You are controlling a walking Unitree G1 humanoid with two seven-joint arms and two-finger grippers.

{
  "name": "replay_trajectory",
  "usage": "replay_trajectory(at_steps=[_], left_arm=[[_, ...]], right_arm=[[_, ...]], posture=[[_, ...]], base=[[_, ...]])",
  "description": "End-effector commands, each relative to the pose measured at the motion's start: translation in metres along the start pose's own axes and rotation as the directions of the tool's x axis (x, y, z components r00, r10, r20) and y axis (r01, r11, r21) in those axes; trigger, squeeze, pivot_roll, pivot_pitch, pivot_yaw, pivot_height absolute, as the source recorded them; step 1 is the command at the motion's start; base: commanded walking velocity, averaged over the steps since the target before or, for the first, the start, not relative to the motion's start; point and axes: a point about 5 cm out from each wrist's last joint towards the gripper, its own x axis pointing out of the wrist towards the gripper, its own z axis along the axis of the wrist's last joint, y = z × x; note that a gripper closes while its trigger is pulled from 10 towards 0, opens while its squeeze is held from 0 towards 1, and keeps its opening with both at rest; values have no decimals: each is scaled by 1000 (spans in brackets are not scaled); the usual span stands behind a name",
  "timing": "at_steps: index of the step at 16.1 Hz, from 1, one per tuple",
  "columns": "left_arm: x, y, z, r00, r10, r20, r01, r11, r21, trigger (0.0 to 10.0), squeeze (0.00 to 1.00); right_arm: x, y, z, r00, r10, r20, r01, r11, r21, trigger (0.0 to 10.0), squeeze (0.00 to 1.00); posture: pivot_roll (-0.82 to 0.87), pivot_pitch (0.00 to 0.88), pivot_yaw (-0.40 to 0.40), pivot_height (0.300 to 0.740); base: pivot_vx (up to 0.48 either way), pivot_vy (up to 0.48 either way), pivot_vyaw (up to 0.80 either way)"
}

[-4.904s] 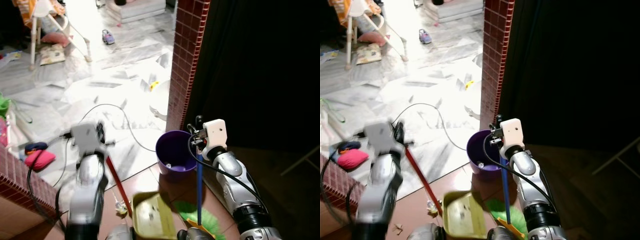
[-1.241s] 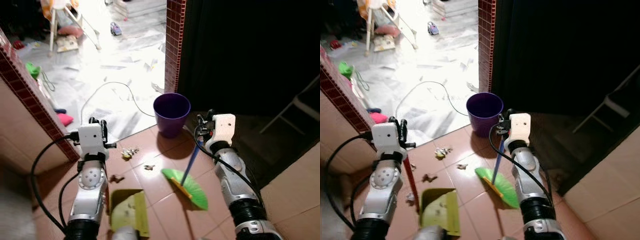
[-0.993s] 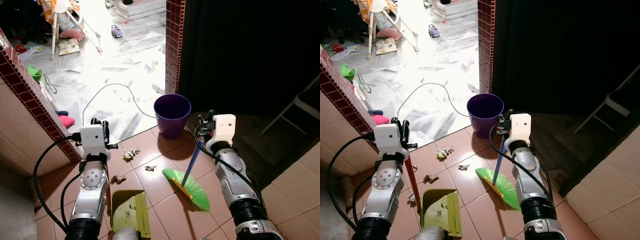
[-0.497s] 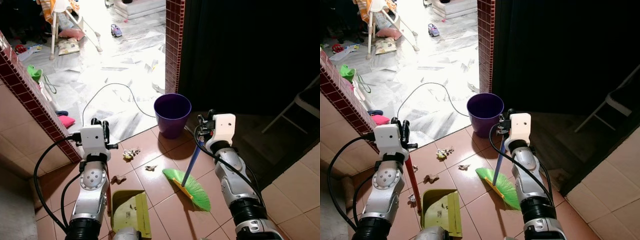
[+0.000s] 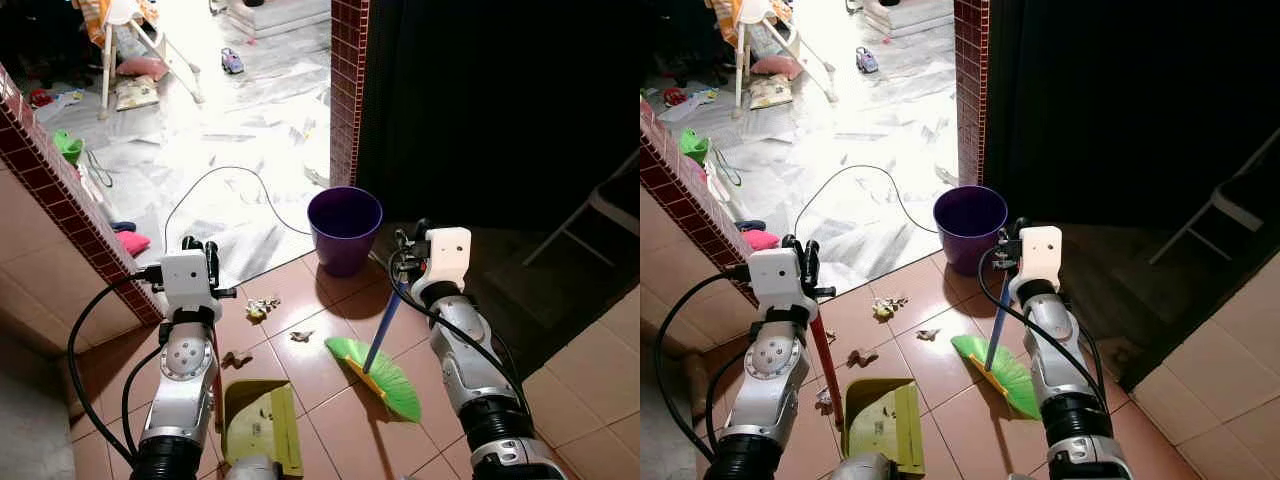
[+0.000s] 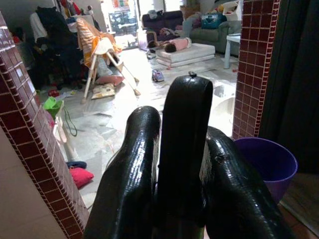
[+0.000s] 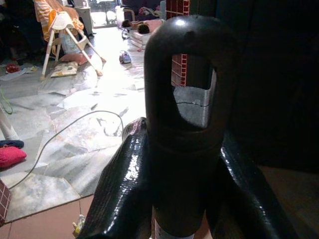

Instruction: Sweep floor

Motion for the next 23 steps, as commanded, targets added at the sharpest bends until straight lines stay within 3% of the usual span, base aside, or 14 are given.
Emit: replay_trajectory(at_steps=[1, 3, 4, 5, 6, 7, 9, 13, 16, 23], left_arm=[[-3, -6, -10, 998, -43, -54, 43, 999, -12, 10000, 0], [-3, -6, -10, 998, -43, -54, 43, 999, -12, 10000, 0], [-2, -6, -10, 998, -43, -51, 42, 999, -7, 10000, 0], [-7, -12, -5, 999, -22, -40, 21, 1000, -21, 10000, 0], [-12, -22, 4, 1000, 8, -17, -8, 1000, -23, 10000, 0], [-12, -22, 5, 1000, 6, -15, -6, 1000, -19, 10000, 0], [-11, -19, 9, 1000, 6, -9, -6, 1000, -8, 10000, 0], [-9, -9, 20, 999, 48, -3, -48, 998, 40, 10000, 0], [-4, -15, 27, 998, 61, 17, -61, 998, 19, 10000, 0], [5, -14, 32, 997, 75, 20, -75, 997, 30, 10000, 0]], right_arm=[[1, 2, -3, 1000, 1, -25, -1, 1000, 13, 10000, 0], [1, 2, -3, 1000, 1, -25, -1, 1000, 13, 10000, 0], [1, 1, -3, 1000, -9, -17, 9, 1000, 26, 10000, 0], [5, -1, 3, 1000, 7, -8, -7, 999, 42, 10000, 0], [4, -7, 7, 1000, 20, -9, -20, 998, 65, 10000, 0], [2, -8, 7, 1000, 19, -10, -18, 998, 63, 10000, 0], [-6, -8, 7, 1000, 19, -3, -18, 998, 60, 10000, 0], [-6, -8, 16, 1000, 19, 15, -20, 998, 65, 10000, 0], [-6, -10, 21, 999, -20, 25, 17, 994, 104, 10000, 0], [-10, 3, 20, 1000, 16, 21, -18, 993, 116, 10000, 0]], posture=[[-10, 0, 72, 740], [-10, 0, 72, 740], [0, 0, 0, 740], [-1, 0, -20, 740], [-11, 0, -16, 740], [-13, 0, -13, 740], [-15, 0, 0, 740], [-16, 0, 4, 740], [-27, 0, -11, 740], [-48, 0, -6, 740]], base=[[0, 0, 0], [0, 0, 0], [0, 0, 0], [0, 0, 0], [0, 0, 0], [0, 0, 0], [0, 0, 0], [0, 0, 0], [0, 0, 0], [0, 0, 0]])
